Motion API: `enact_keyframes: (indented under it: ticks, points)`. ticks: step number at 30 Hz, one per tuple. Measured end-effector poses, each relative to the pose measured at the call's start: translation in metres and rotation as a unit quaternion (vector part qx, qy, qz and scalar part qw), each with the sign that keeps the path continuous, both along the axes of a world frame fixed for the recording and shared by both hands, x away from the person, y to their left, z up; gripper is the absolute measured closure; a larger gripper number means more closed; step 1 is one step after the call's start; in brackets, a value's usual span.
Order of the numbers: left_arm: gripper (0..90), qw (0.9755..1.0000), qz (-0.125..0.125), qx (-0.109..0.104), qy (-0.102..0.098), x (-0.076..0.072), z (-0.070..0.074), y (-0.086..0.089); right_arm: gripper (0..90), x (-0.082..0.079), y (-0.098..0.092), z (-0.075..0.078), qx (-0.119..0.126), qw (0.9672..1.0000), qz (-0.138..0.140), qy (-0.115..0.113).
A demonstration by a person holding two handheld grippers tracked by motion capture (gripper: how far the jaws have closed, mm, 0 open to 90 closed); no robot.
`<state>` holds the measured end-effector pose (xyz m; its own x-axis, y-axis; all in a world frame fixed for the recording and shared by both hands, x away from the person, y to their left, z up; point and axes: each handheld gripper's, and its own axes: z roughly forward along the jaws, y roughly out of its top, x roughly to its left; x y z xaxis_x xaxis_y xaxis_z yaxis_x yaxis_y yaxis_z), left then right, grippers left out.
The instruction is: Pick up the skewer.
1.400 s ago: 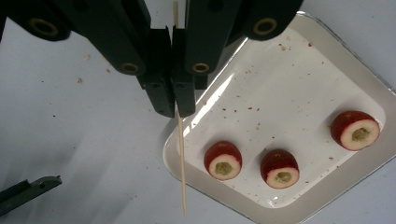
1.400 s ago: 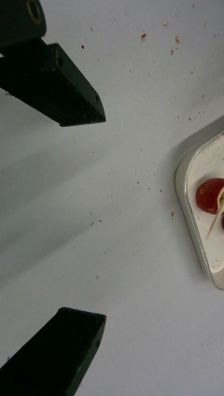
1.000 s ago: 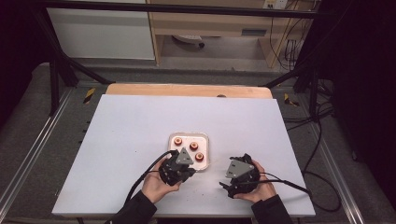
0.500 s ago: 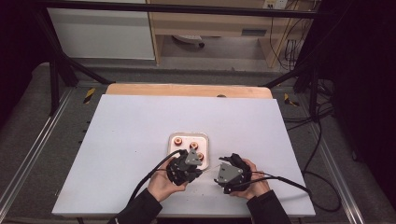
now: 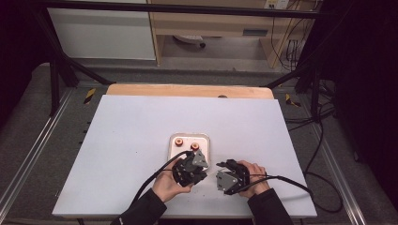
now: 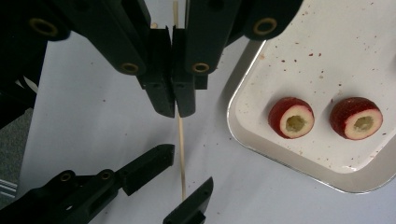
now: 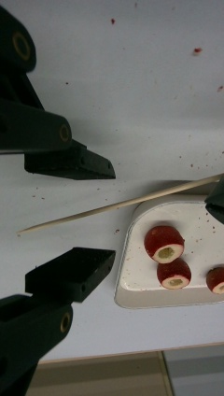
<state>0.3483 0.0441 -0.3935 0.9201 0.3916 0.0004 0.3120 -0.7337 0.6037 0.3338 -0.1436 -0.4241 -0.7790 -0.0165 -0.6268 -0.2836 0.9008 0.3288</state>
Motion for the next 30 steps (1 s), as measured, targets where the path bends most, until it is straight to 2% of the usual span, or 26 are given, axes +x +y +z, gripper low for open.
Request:
enact_keyframes:
  ticks: [3,5,7,17,27,29,30]
  points:
    - [88.6,1.0000,-0.005,0.004,0.001,-0.0003,0.0002,-0.0013,65.0,-0.0002,0.0006,-0.0011,-0.022,0.9995,0.018,-0.012]
    - [88.6,1.0000,-0.006,0.005,0.002,-0.0003,0.0004,-0.0017,67.0,-0.0003,0.0007,-0.0017,-0.025,0.9994,0.020,-0.013]
    - [88.6,0.9999,-0.007,0.007,0.002,-0.0003,0.0004,-0.0020,72.9,-0.0004,0.0008,-0.0026,-0.039,0.9986,0.030,-0.018]
    - [88.6,0.9999,-0.010,0.007,0.008,0.0001,-0.0007,-0.0028,87.0,-0.0021,0.0008,-0.0047,-0.060,0.9966,0.048,-0.030]
    - [88.0,0.9998,-0.013,0.008,0.013,0.0018,-0.0004,-0.0018,89.2,-0.0044,0.0011,-0.0029,-0.077,0.9939,0.066,-0.043]
    - [86.2,0.9997,-0.014,0.013,0.017,0.0029,0.0008,-0.0008,89.2,-0.0047,0.0015,-0.0021,-0.080,0.9936,0.066,-0.046]
    - [83.2,0.9996,-0.013,0.020,0.016,0.0034,0.0018,-0.0001,89.2,-0.0047,0.0024,-0.0003,-0.086,0.9926,0.065,-0.055]
